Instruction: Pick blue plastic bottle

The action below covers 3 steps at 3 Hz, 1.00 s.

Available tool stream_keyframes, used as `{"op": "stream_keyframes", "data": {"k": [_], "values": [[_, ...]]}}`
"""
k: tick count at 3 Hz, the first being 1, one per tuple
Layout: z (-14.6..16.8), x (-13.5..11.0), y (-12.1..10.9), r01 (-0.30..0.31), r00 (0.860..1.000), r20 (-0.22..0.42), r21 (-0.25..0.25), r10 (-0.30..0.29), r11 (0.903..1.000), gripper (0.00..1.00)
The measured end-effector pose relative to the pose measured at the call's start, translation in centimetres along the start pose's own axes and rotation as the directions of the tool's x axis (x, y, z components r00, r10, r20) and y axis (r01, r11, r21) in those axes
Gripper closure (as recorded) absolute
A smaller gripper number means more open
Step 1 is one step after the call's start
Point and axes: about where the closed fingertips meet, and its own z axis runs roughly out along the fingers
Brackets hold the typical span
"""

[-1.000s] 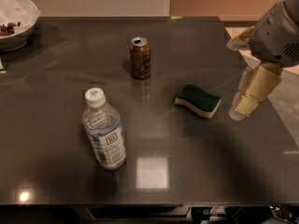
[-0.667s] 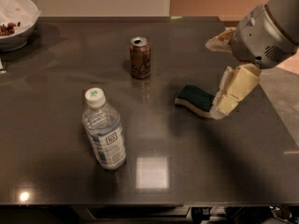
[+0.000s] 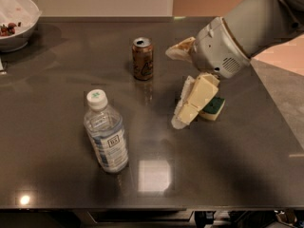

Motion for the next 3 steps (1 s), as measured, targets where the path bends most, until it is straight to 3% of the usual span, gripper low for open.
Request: {"op": "stream_keyframes", "data": {"k": [1,3], "values": [[2.6,-2.1,1.1,0.033,0.998,0.05,-0.035,-0.031,0.9988,0.0],[6.4,-5.4,4.2,0.102,0.987,0.134,-0.138,-0.084,0.9852,0.0]]}}
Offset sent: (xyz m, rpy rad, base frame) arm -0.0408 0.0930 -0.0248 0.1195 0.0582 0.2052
